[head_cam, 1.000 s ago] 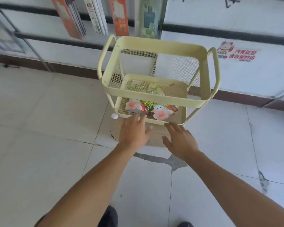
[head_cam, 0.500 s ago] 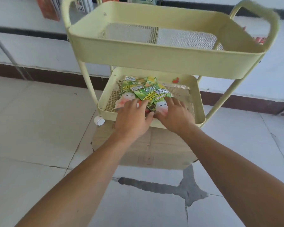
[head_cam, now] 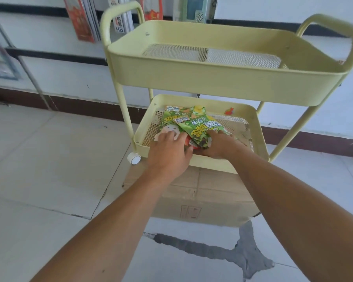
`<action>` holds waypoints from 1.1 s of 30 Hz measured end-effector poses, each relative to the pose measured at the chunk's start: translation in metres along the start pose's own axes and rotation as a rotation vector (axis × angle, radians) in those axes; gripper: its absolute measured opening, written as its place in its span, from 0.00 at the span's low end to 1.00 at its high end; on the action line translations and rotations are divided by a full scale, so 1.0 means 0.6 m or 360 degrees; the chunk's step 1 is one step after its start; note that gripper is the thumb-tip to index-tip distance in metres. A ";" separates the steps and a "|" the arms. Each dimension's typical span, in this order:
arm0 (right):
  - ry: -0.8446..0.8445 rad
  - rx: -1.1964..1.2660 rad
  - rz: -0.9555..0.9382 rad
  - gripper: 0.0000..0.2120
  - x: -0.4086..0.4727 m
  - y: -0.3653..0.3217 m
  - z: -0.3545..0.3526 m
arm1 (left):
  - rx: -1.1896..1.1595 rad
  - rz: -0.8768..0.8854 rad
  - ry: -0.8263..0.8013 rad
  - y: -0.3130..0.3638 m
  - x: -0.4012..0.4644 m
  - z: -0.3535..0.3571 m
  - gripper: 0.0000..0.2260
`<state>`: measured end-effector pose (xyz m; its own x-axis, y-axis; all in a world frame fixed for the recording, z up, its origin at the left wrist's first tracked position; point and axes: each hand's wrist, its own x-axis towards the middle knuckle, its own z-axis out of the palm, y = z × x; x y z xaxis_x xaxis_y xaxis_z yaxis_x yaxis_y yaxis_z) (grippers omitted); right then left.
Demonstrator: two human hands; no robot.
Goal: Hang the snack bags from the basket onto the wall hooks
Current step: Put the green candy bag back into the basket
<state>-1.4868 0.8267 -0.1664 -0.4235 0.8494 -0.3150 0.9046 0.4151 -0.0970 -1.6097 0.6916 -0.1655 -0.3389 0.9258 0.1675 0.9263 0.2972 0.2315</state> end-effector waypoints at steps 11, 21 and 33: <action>0.0737 -0.0129 -0.0138 0.10 -0.039 0.060 -0.044 | -0.0042 0.0043 0.0027 0.017 0.000 0.011 0.21; 0.1400 -0.0276 -0.0538 0.21 -0.121 0.026 0.012 | -0.1132 -0.0334 0.0093 0.045 0.015 -0.002 0.25; 0.1530 -0.0339 -0.0831 0.20 -0.133 0.000 0.076 | -0.2693 -0.0963 0.0100 0.062 0.025 0.011 0.09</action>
<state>-1.4507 0.7437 -0.1845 -0.6942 0.4149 0.5881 0.6167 0.7643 0.1887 -1.5794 0.7179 -0.1609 -0.5741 0.7692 -0.2806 -0.4583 -0.0179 0.8886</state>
